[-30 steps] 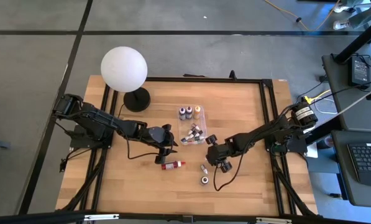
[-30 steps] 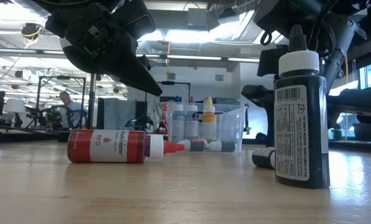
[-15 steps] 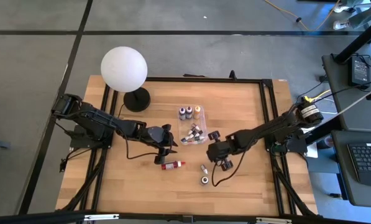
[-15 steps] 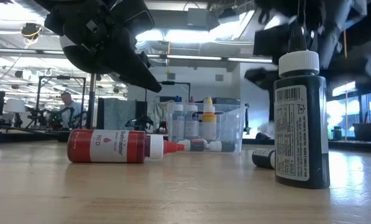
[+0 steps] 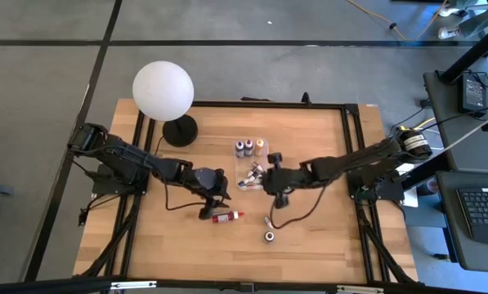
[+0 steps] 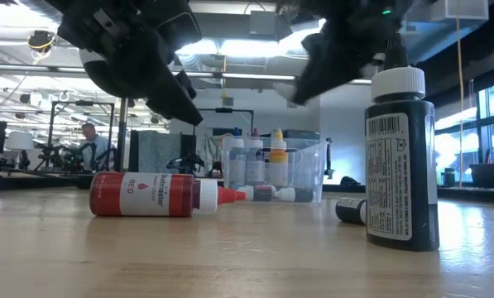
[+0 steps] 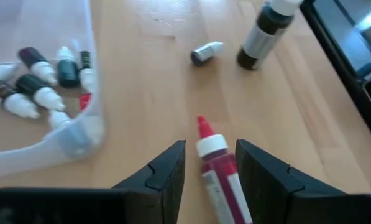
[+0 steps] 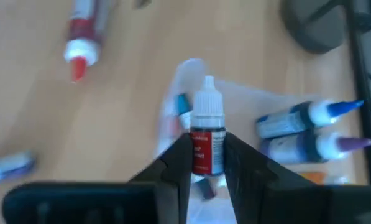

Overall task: Pick & Place food coloring
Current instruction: Put the small red food coloring bottle in the transparent bin

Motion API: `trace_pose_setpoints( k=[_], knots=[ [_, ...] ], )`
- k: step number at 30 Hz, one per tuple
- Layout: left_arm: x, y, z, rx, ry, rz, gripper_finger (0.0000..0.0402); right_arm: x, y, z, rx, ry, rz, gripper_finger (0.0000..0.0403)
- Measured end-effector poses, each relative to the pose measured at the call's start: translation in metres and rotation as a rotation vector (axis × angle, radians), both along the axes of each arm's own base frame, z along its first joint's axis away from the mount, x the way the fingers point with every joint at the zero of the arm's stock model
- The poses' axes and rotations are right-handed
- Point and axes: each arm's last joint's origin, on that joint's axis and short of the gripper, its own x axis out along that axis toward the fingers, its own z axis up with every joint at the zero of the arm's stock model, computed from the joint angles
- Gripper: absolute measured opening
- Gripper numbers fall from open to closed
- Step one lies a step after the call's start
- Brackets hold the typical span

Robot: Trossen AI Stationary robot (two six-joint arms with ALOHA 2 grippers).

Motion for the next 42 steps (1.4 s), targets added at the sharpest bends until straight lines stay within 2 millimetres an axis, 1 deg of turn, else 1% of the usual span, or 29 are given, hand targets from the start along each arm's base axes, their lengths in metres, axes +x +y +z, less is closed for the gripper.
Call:
trace_pose_setpoints(
  k=[4, 8, 13, 21, 24, 34, 42],
  knots=[
    [-0.002, -0.008, 0.000, -0.006, 0.002, -0.023, 0.0135, 0.011, -0.019, -0.004, 0.016, -0.027, -0.035, 0.0086],
    [-0.003, -0.016, 0.000, -0.005, -0.001, -0.050, 0.0135, 0.018, -0.035, -0.017, 0.087, 0.013, -0.051, 0.0086],
    [-0.005, -0.022, 0.001, 0.002, -0.011, -0.062, 0.0136, 0.025, -0.046, -0.035, 0.109, 0.066, -0.068, 0.0086],
    [-0.005, -0.023, 0.001, 0.001, -0.017, -0.065, 0.0137, 0.028, -0.048, -0.054, 0.105, 0.137, -0.079, 0.0087],
    [-0.004, -0.023, 0.001, 0.002, -0.017, -0.065, 0.0138, 0.028, -0.048, -0.058, 0.104, 0.153, -0.080, 0.0087],
    [-0.004, -0.023, 0.001, 0.003, -0.017, -0.065, 0.0135, 0.028, -0.048, -0.058, 0.102, 0.163, -0.080, 0.0088],
    [-0.004, -0.023, 0.001, 0.001, -0.017, -0.065, 0.0134, 0.028, -0.048, -0.058, 0.100, 0.164, -0.079, 0.0117]
  ],
)
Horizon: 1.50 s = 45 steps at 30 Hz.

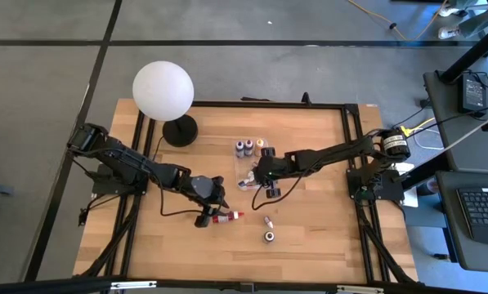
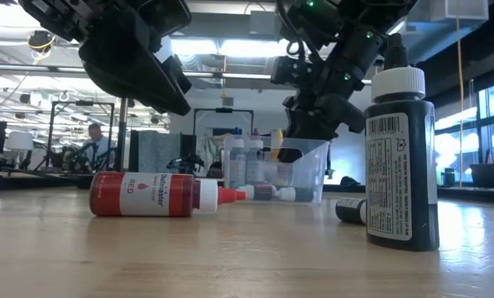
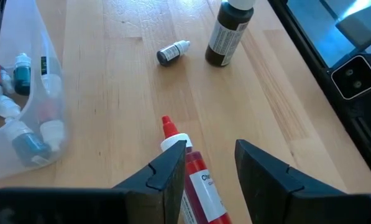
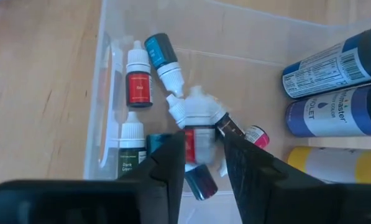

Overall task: Pick & Place food coloring
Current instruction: Put the small red food coloring bottle in the transparent bin, then put the large red food coloring bottle in the transparent bin

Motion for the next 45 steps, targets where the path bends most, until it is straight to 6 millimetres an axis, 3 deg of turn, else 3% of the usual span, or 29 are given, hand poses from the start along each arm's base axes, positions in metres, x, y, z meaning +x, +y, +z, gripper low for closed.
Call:
trace_pose_setpoints(
  k=[8, 17, 23, 29, 36, 41, 45],
  knots=[
    [0.004, 0.000, 0.006, -0.017, -0.069, 0.007, 0.0136, -0.003, 0.000, 0.006, 0.003, -0.010, -0.002, 0.0127],
    [0.010, -0.002, 0.016, 0.039, -0.223, -0.048, 0.0134, -0.031, 0.025, 0.059, 0.070, -0.155, 0.012, 0.0126],
    [0.010, -0.002, 0.016, 0.049, -0.226, -0.060, 0.0151, -0.058, 0.042, 0.050, 0.115, -0.238, 0.006, 0.0126],
    [0.011, -0.002, 0.016, 0.075, -0.235, -0.071, 0.0206, -0.076, 0.047, 0.037, 0.090, -0.339, -0.089, 0.0126],
    [0.012, -0.001, 0.018, 0.021, -0.203, 0.018, 0.0225, -0.078, 0.046, 0.031, 0.072, -0.351, -0.099, 0.0126],
    [0.022, -0.003, 0.032, 0.138, -0.009, 0.143, 0.0219, -0.078, 0.046, 0.031, 0.071, -0.351, -0.097, 0.0126],
    [0.036, -0.014, 0.041, 0.169, 0.083, 0.148, 0.0217, -0.078, 0.046, 0.031, 0.071, -0.351, -0.098, 0.0126]
  ],
)
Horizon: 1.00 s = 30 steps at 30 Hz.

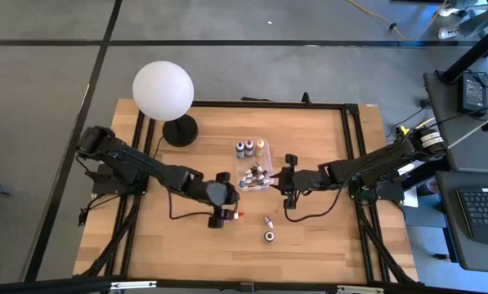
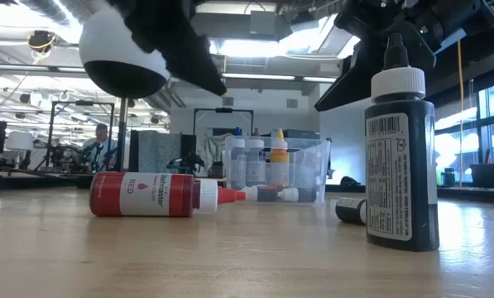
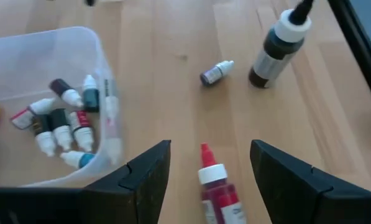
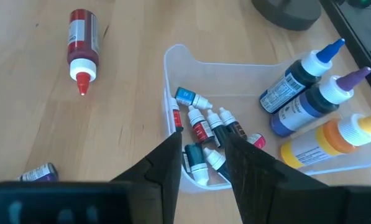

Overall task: Pick & Place food coloring
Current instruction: Put the large red food coloring bottle in the transparent bin

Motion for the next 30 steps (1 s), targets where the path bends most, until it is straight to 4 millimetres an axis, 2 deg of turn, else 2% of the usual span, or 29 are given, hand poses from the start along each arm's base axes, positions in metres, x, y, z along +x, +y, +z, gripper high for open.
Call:
trace_pose_setpoints(
  k=[6, 9, 17, 30],
  knots=[
    [0.020, -0.018, -0.007, 0.037, 0.062, -0.022, 0.0216, 0.000, 0.000, 0.000, 0.001, 0.002, -0.001, 0.0126],
    [0.027, -0.023, -0.018, 0.043, 0.112, -0.019, 0.0216, 0.000, 0.000, 0.000, 0.002, 0.003, -0.001, 0.0126],
    [0.040, -0.027, -0.048, 0.018, 0.227, 0.033, 0.0216, 0.000, 0.000, 0.000, 0.008, 0.007, 0.002, 0.0126],
    [0.046, -0.024, -0.073, 0.013, 0.303, 0.073, 0.0216, -0.001, 0.000, -0.001, 0.033, 0.011, -0.007, 0.0126]
  ],
)
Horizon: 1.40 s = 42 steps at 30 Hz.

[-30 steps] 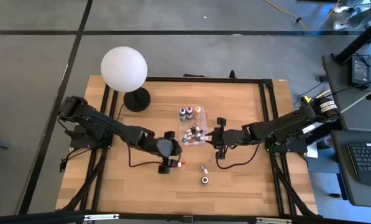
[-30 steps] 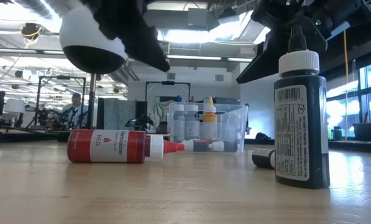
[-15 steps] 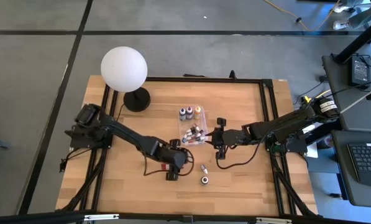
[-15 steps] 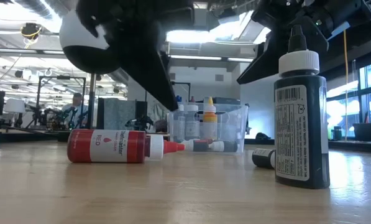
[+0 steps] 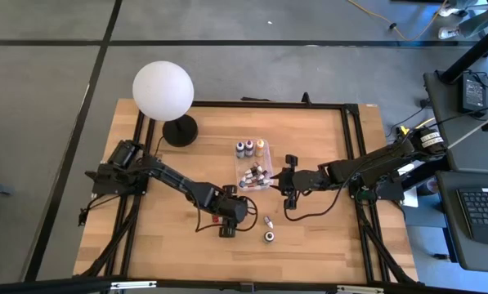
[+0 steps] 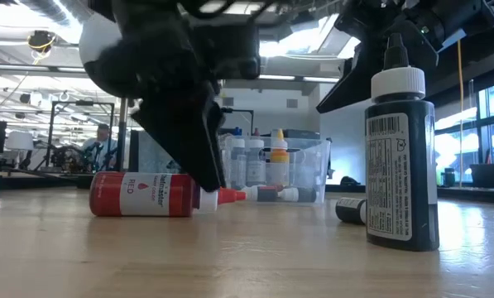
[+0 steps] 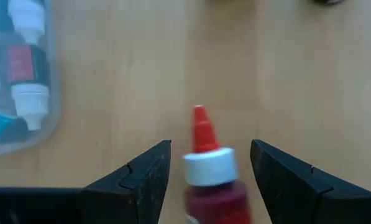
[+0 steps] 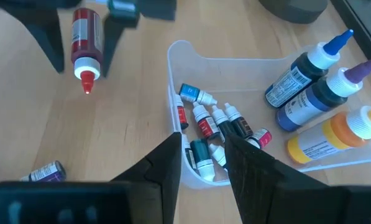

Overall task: Pick & Place food coloring
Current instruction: Put the large red food coloring bottle in the transparent bin

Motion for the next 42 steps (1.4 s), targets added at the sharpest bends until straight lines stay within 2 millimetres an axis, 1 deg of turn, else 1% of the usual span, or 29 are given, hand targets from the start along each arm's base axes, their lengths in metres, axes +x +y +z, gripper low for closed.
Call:
trace_pose_setpoints(
  k=[3, 6, 9, 12, 18, 20, 28, 30, 32, 33, 37, 39, 42],
  knots=[
    [0.000, 0.003, -0.007, 0.003, 0.033, 0.012, 0.0216, 0.000, 0.000, 0.000, 0.001, 0.000, 0.002, 0.0126],
    [0.001, 0.004, -0.008, -0.016, 0.041, 0.009, 0.0215, 0.000, 0.000, 0.000, 0.000, 0.001, 0.003, 0.0126],
    [0.001, 0.004, -0.009, -0.036, 0.047, -0.002, 0.0206, 0.000, 0.000, 0.000, -0.001, 0.002, 0.003, 0.0126],
    [0.000, 0.004, -0.009, -0.039, 0.066, 0.005, 0.0185, 0.000, 0.000, 0.000, -0.002, 0.002, 0.004, 0.0126],
    [-0.002, 0.005, -0.009, -0.025, 0.084, 0.017, 0.0132, 0.000, 0.000, 0.000, -0.003, 0.003, 0.005, 0.0126],
    [-0.002, 0.005, -0.009, -0.025, 0.082, 0.017, 0.0122, 0.000, 0.000, 0.000, -0.004, 0.003, 0.005, 0.0126],
    [-0.002, 0.004, -0.009, -0.032, 0.087, -0.004, 0.0122, 0.000, 0.000, 0.000, -0.005, 0.004, 0.006, 0.0126],
    [-0.004, 0.003, -0.005, -0.028, 0.111, -0.021, 0.0120, 0.000, 0.000, 0.000, -0.005, 0.004, 0.006, 0.0126],
    [-0.004, 0.001, 0.003, -0.032, 0.133, -0.051, 0.0120, 0.000, 0.000, 0.000, -0.006, 0.004, 0.006, 0.0126],
    [-0.003, -0.001, 0.011, -0.035, 0.122, -0.065, 0.0120, 0.000, 0.000, 0.000, -0.006, 0.006, 0.006, 0.0126],
    [-0.006, -0.005, 0.049, -0.018, 0.066, -0.127, 0.0119, -0.001, 0.000, -0.001, -0.006, 0.010, 0.005, 0.0126],
    [-0.013, -0.002, 0.068, 0.012, 0.051, -0.135, 0.0119, -0.001, 0.000, -0.001, -0.005, 0.010, 0.004, 0.0126],
    [-0.025, 0.005, 0.106, 0.076, -0.093, -0.122, 0.0119, -0.001, 0.000, -0.001, -0.005, 0.013, 0.004, 0.0126]
  ],
)
